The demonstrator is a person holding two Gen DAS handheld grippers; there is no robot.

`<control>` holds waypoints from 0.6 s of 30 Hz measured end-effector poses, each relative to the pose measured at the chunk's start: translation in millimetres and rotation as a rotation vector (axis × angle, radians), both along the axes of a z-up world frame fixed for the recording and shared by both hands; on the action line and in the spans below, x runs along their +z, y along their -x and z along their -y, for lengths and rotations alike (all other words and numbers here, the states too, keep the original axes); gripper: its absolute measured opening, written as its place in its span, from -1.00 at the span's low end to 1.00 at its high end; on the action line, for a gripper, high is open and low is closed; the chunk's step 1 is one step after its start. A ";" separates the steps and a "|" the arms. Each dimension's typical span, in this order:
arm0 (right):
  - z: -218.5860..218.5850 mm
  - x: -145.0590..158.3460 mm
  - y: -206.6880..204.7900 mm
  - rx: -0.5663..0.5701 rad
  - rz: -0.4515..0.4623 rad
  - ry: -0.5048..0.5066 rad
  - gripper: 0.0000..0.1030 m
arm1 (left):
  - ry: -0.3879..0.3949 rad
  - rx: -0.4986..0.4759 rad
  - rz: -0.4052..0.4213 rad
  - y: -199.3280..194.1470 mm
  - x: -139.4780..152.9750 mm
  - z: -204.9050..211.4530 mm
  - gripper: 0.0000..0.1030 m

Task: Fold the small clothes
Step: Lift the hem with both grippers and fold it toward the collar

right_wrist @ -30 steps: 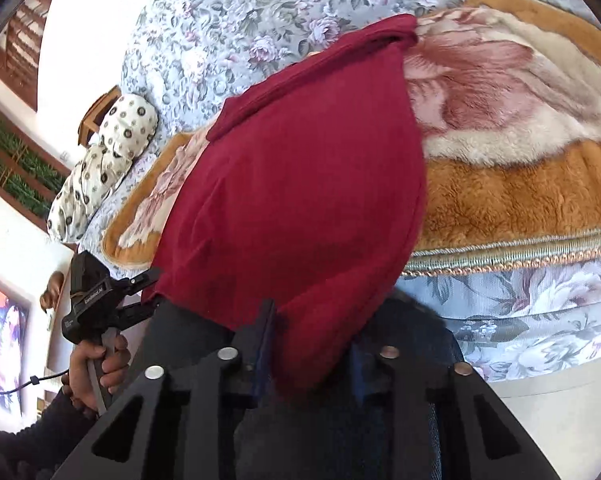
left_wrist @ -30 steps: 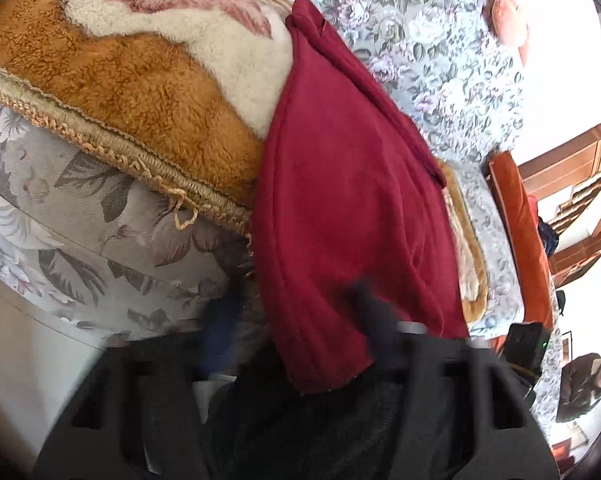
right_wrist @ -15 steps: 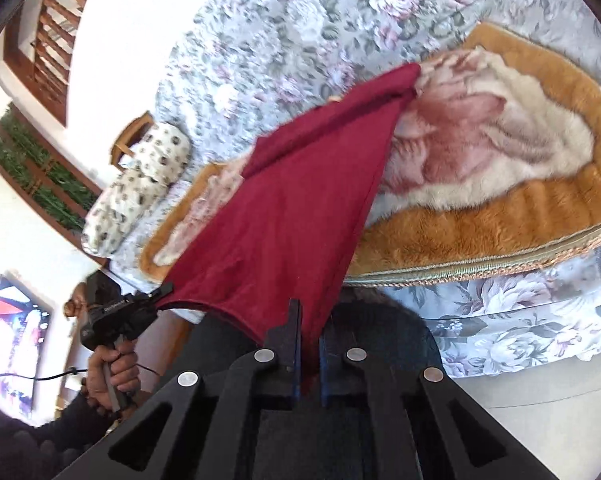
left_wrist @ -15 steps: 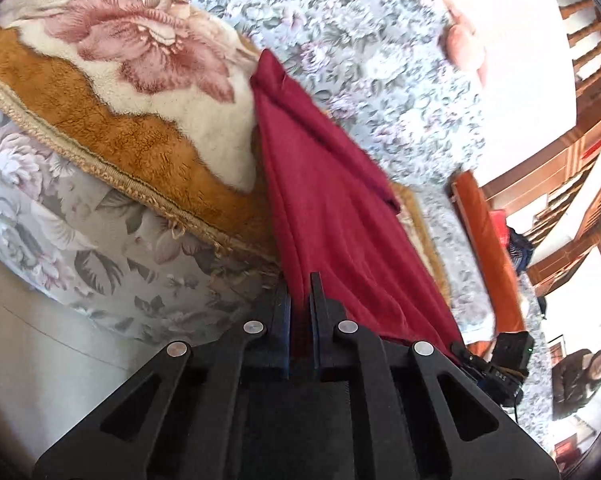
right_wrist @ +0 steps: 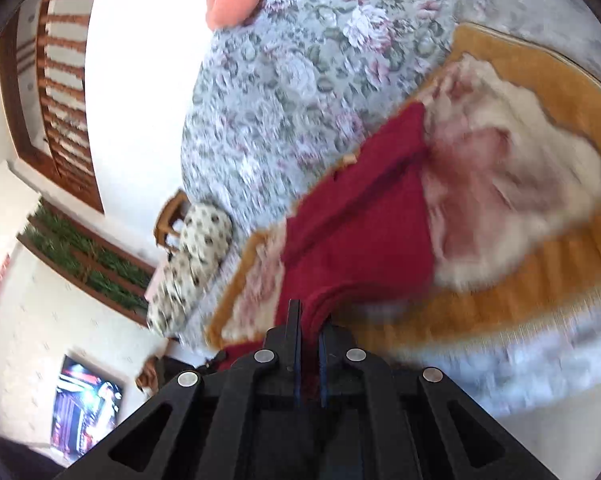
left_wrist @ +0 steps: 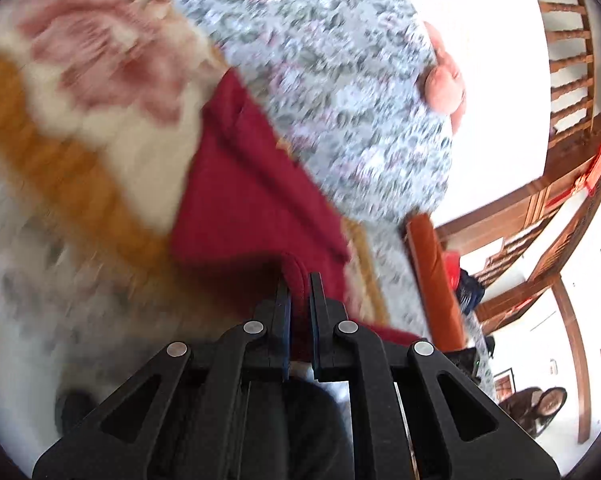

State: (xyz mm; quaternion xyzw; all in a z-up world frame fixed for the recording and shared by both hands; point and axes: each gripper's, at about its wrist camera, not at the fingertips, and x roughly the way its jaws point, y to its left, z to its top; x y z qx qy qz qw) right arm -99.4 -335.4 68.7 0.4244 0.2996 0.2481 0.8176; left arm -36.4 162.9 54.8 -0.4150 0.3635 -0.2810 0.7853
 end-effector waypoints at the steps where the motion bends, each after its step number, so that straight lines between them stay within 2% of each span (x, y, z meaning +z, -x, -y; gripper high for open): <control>1: -0.1 6.6 -17.4 -0.002 0.014 0.005 -0.89 | 0.005 0.018 0.021 -19.3 10.5 2.5 -0.89; 6: 0.9 20.8 -103.6 -0.008 0.016 0.001 -0.89 | -0.009 0.120 0.057 -100.1 41.5 4.4 -0.89; 9: 4.0 14.4 -159.0 -0.052 -0.031 0.005 -0.89 | -0.052 0.164 0.074 -151.9 56.0 9.1 -0.89; 11: 9.7 9.3 -186.6 -0.085 -0.059 0.000 -0.89 | -0.107 0.173 0.078 -189.8 60.6 16.4 -0.89; 15: 16.1 0.0 -242.4 -0.122 -0.114 0.041 -0.89 | -0.212 0.170 0.068 -244.0 51.0 29.1 -0.89; 18: 19.8 -3.1 -269.0 -0.136 -0.127 0.065 -0.89 | -0.240 0.162 0.040 -273.1 37.7 33.2 -0.89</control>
